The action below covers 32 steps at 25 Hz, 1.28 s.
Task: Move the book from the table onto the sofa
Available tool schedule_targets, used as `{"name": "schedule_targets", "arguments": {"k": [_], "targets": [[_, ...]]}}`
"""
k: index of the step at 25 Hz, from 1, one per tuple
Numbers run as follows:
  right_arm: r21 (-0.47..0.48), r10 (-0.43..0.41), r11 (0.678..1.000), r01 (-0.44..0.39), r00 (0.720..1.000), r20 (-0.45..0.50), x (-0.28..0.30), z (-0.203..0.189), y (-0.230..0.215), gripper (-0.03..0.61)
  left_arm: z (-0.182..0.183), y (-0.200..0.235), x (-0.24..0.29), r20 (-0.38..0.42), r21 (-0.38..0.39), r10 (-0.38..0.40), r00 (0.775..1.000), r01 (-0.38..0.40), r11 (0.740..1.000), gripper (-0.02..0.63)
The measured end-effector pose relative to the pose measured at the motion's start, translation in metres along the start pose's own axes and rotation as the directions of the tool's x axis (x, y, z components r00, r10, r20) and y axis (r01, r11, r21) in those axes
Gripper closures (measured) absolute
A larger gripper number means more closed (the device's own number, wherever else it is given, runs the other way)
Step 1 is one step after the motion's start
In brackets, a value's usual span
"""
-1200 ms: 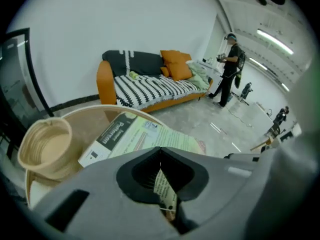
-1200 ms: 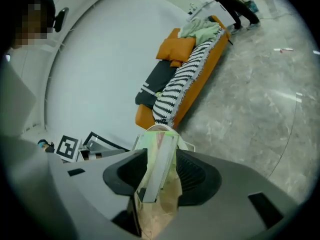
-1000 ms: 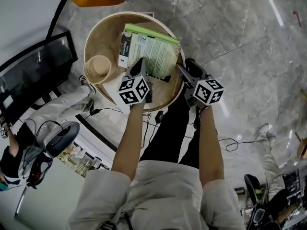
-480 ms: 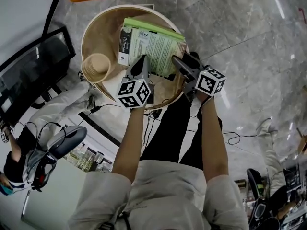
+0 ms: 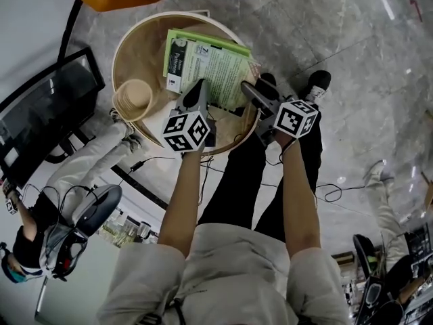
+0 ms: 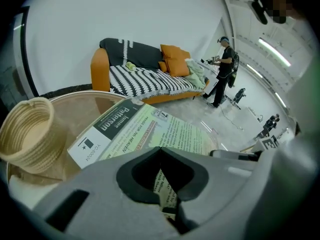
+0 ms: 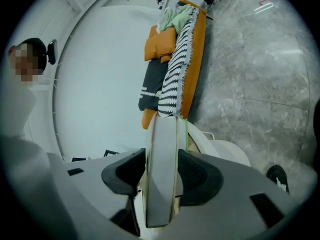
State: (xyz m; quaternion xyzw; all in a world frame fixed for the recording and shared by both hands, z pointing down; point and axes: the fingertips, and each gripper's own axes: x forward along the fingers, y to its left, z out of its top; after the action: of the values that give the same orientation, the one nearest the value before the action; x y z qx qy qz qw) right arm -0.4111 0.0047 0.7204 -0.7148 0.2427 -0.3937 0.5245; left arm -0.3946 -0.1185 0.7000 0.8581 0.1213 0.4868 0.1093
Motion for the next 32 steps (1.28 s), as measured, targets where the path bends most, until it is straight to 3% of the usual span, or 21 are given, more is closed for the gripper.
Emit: {"name": "schedule_targets", "arguments": {"k": [5,12,16,20,23,26,32], "targets": [[0.077,0.033,0.997,-0.033,0.999,0.004,0.011,-0.011,-0.011,0.374,-0.005,0.003,0.002,-0.009,-0.014,0.004,1.0,-0.004,1.0,0.604],[0.085,0.103,0.991,-0.104,0.995,0.015,0.019,-0.013,0.001,0.393,0.001,0.003,0.001,0.012,0.021,0.006,1.0,-0.006,1.0,0.604],[0.016,0.082,0.996,-0.082,0.997,0.008,0.011,-0.002,0.017,0.403,0.003,0.004,-0.006,0.002,0.017,0.036,0.999,-0.036,0.999,0.604],[-0.118,0.031,0.992,-0.031,1.0,-0.004,-0.017,0.029,0.049,0.408,0.019,-0.016,-0.026,0.027,0.0,0.077,0.997,-0.077,0.997,0.604],[-0.278,-0.021,0.96,0.006,0.998,-0.051,-0.033,0.053,0.076,0.411,0.042,-0.038,-0.041,0.079,-0.024,0.09,0.993,-0.088,0.996,0.604],[-0.401,-0.099,0.915,0.048,0.989,-0.106,-0.048,0.052,0.1,0.413,0.053,-0.058,-0.065,0.098,-0.04,0.095,0.991,-0.091,0.995,0.604],[-0.613,-0.179,0.79,0.022,0.964,-0.196,-0.059,0.077,0.138,0.413,0.089,-0.095,-0.095,0.175,-0.091,0.115,0.978,-0.1,0.991,0.604]]}}
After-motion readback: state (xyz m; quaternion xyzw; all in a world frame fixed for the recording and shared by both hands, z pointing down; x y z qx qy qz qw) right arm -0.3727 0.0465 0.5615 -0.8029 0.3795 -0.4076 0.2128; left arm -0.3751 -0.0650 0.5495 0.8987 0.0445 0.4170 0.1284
